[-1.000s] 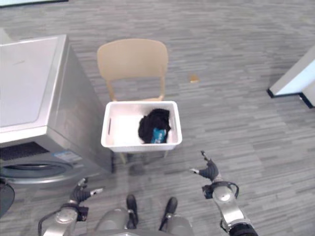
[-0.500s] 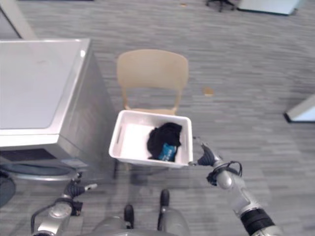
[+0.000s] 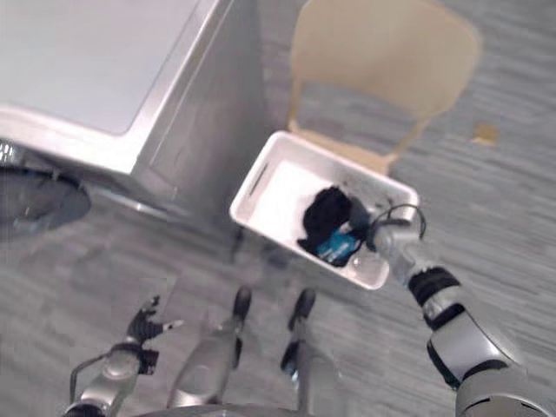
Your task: Grab the laundry basket,head to the washer,open it,put in the laundry and shut it.
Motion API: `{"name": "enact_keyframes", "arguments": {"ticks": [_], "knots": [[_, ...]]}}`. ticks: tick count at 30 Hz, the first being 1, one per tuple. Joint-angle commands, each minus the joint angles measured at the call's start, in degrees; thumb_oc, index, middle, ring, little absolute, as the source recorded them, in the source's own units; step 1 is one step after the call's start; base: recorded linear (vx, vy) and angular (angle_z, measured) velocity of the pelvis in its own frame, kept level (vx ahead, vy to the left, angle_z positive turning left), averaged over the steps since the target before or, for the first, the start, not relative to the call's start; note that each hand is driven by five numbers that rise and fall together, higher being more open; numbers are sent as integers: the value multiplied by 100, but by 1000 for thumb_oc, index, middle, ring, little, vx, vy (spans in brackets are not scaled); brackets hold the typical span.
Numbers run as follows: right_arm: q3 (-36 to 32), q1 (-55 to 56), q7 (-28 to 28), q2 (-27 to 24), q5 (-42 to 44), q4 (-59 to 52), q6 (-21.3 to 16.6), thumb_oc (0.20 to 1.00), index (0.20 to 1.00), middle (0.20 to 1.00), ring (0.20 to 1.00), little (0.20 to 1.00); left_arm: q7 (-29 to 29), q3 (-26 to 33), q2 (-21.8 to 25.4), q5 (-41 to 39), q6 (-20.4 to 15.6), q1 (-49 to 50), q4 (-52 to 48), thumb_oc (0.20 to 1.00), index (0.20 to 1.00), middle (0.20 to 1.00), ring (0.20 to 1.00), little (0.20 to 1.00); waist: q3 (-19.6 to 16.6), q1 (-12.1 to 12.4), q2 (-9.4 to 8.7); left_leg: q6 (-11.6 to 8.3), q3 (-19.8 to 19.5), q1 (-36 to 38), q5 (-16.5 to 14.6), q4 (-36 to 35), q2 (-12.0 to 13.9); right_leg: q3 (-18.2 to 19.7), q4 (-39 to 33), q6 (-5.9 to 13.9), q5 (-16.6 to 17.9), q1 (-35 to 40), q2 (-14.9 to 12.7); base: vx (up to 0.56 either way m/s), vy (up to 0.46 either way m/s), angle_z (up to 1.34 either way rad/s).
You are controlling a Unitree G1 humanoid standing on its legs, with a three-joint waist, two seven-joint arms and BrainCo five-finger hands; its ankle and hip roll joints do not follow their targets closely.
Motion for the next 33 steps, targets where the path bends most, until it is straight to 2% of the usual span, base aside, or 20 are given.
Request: {"name": "enact_keyframes", "arguments": {"ticks": [1, 7, 10, 11, 12, 13, 20, 27, 29, 30, 33], "knots": [[376, 35, -469, -109, -258, 582, 287, 1000, 1000, 1000, 1000, 1000, 232, -217, 166, -521, -247, -93, -76, 1000, 1000, 1000, 1000, 1000, -292, -90, 52, -31, 77, -384, 377, -132, -238, 59, 938, 361, -1199, 3, -312, 23, 12, 13], [533, -345, -576, 46, -246, 1708, 550, 1000, 1000, 1000, 1000, 1000, 379, -416, 146, -735, -280, -542, -199, 1000, 1000, 1000, 1000, 1000, -59, 40, 233, -75, -40, -801, 526, -196, -331, -34, 1016, 341, -1182, -422, -339, -6, 3, 27], [479, -425, -611, 48, -109, 1912, 596, 1000, 1000, 1000, 1000, 1000, 412, -454, 109, -811, -272, -637, -259, 1000, 1000, 1000, 1000, 1000, -5, 48, 247, -81, -50, -888, 553, -199, -339, -53, 1014, 351, -1165, -502, -338, 1, -2, 14], [375, -445, -617, 70, 77, 1945, 605, 661, 661, 661, 661, 661, 416, -477, 74, -823, -263, -698, -294, 1000, 1000, 1000, 1000, 1000, 21, 50, 246, -81, -55, -909, 554, -202, -347, -46, 1015, 356, -1164, -520, -332, 6, -11, 7], [374, -444, -617, 70, 78, 1945, 605, 533, 533, 533, 533, 533, 416, -478, 74, -823, -263, -698, -294, 1000, 1000, 1000, 1000, 1000, 21, 51, 245, -81, -55, -909, 554, -202, -347, -45, 1016, 357, -1164, -521, -332, 25, -27, 4], [335, -390, -614, 87, 206, 1755, 570, 200, 200, 200, 200, 200, 419, -511, 52, -797, -255, -739, -312, 1000, 1000, 1000, 1000, 1000, 32, 31, 216, -76, -64, -885, 539, -197, -358, -42, 1013, 356, -1179, -500, -318, 0, 0, 0], [-295, 80, -762, -95, 704, 422, 377, 200, 200, 200, 200, 200, 387, -452, -14, -695, -210, -618, -519, 1000, 1000, 1000, 1000, 1000, -41, -136, 104, -65, -46, -602, 449, -286, -370, 53, 921, 370, -1162, -268, -292, 14, -21, 0], [-1088, 546, -923, -141, 1211, -635, 160, 200, 200, 200, 200, 200, 336, -342, -24, -580, -179, -490, -643, 1000, 1000, 1000, 1000, 1000, -158, -290, 101, -63, 55, -273, 364, -372, -344, 140, 822, 400, -1156, 27, -305, 5, 2, -10], [-1553, 846, -976, 60, 1667, -1044, 15, 200, 200, 200, 200, 200, 320, -275, -45, -569, -173, -435, -675, 1000, 1000, 1000, 1000, 1000, -224, -357, 127, -63, 90, -148, 335, -397, -350, 153, 747, 411, -1151, 156, -295, 2, 8, -11], [-1562, 853, -974, 58, 1666, -1051, 18, 200, 200, 200, 200, 200, 320, -279, -43, -570, -172, -438, -675, 1000, 1000, 1000, 1000, 1000, -235, -356, 128, -60, 86, -169, 350, -396, -352, 147, 732, 413, -1128, 145, -296, 9, -4, -14], [-2204, 1275, -1022, 515, 2502, -1475, -217, 200, 200, 200, 200, 200, 273, -171, -44, -565, -127, -361, -712, 1000, 1000, 1000, 1000, 1000, -343, -435, 137, -56, 149, 23, 285, -447, -339, 174, 637, 429, -1125, 327, -286, 7, -6, -5]]}}
